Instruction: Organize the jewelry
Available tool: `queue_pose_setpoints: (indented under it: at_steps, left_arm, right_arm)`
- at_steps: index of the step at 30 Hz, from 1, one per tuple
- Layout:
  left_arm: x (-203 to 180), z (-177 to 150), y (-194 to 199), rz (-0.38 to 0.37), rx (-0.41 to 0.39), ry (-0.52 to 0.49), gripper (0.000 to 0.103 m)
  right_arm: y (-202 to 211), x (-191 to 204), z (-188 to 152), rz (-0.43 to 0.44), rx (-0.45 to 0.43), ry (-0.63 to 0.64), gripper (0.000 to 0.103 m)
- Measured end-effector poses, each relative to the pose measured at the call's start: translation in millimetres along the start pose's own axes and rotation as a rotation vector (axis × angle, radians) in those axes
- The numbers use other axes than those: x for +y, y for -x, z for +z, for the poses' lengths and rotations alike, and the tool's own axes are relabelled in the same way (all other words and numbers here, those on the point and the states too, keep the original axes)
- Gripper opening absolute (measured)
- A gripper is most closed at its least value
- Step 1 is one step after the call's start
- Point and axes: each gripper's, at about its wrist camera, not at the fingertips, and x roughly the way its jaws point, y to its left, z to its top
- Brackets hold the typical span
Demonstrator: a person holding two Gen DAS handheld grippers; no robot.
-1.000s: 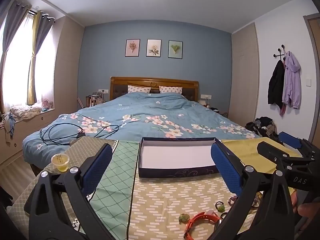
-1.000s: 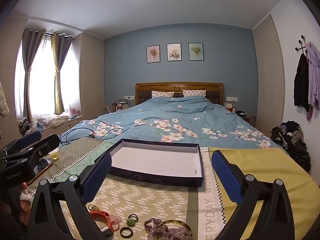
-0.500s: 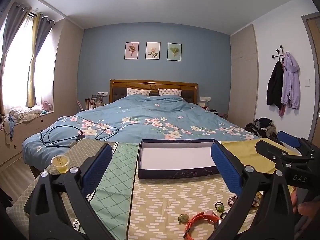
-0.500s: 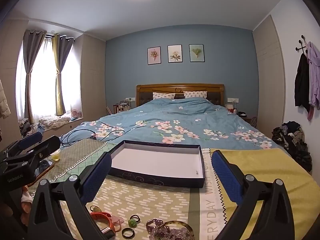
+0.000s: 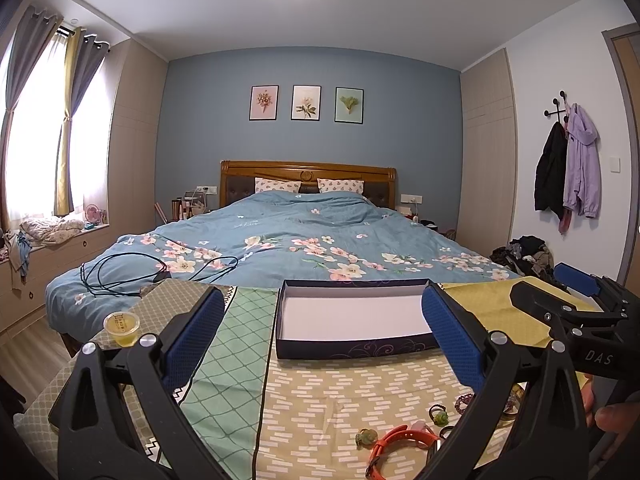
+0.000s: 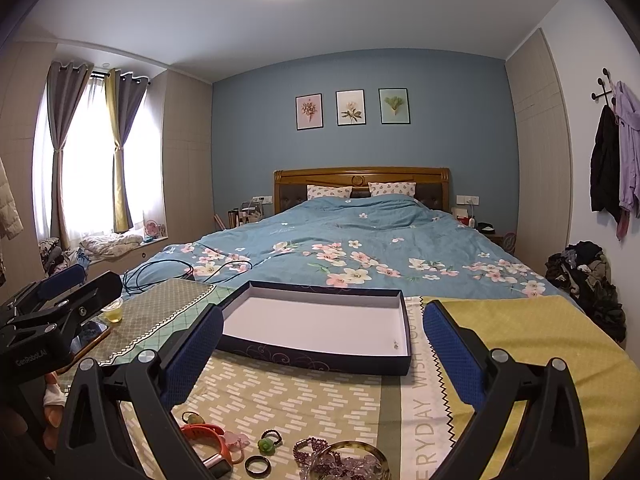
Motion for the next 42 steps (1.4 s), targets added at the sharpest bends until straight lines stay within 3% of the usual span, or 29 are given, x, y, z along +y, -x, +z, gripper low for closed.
queue_pose_setpoints:
  at_steps: [42]
  left_arm:
    - [-3.4, -0.4, 0.0, -0.001, -0.006, -0.004, 0.097]
  right_arm:
    - [3.9, -3.5, -2.5, 0.010, -0.008, -0.015, 0.097]
